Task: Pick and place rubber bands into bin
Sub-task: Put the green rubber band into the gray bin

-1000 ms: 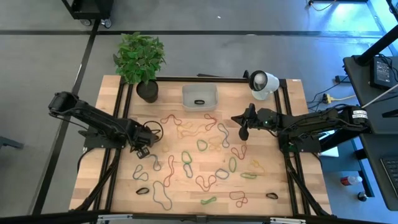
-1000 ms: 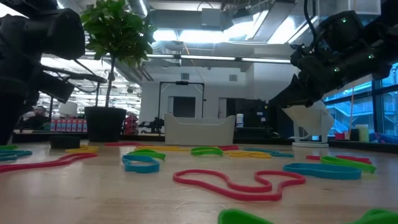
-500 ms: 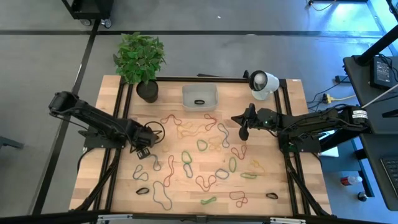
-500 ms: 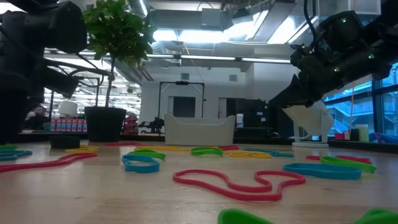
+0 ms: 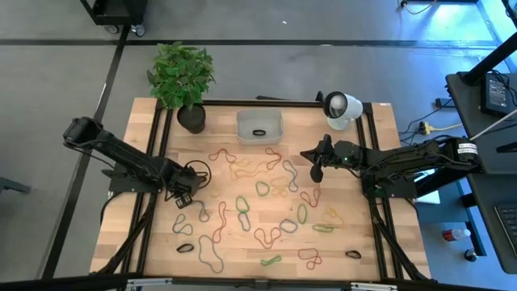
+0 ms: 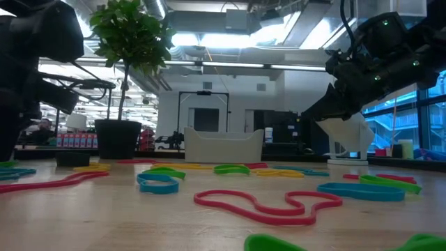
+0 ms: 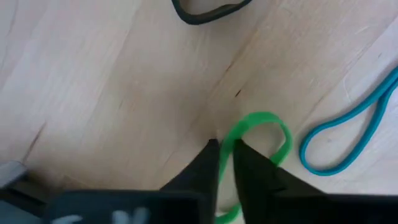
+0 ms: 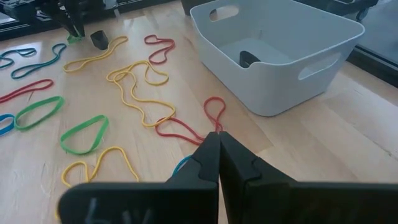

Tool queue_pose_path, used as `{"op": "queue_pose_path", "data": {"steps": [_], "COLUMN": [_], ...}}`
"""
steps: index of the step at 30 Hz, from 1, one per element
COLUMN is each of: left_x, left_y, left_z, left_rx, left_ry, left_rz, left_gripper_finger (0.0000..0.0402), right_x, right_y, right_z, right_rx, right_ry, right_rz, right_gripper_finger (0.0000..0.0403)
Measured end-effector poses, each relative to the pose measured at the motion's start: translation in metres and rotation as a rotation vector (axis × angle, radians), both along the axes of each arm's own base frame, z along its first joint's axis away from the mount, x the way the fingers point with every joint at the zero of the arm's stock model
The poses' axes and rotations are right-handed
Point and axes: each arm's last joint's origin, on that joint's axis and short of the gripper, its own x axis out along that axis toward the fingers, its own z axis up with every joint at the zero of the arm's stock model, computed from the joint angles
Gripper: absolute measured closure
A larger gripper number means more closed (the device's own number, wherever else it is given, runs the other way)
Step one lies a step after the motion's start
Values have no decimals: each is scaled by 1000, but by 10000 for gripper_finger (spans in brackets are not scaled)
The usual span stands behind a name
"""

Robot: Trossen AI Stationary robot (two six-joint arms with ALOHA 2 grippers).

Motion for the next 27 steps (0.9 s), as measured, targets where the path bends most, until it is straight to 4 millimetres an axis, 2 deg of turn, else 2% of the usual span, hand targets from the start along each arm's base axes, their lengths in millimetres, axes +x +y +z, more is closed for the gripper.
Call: {"op": "queue_pose_path", "data": {"steps": [2,6,13,21,24,27], "left_x": [0,5,20,43,45,40], "left_y": [-1,-4,-9,-12,-13,-12], "left_z": [1,8,37,76,80,72], "left_rx": [1,14,38,156,153,145], "left_ry": [-1,-10,-63,-231,-241,-206], "left_rz": [-9,-21,-55,-152,-188,-162], "left_gripper_finger": [391,400,400,400,400,400], "right_x": [0,0,0,0,0,0], "right_y": [0,0,0,0,0,0], "right_z": [0,0,0,0,0,0], "right_rx": [0,0,-1,-1,-2,-3], "right_ry": [0,-1,-2,-2,-1,-2], "right_rz": [0,0,0,0,1,0], "right_gripper_finger": [400,400,400,400,400,400]}}
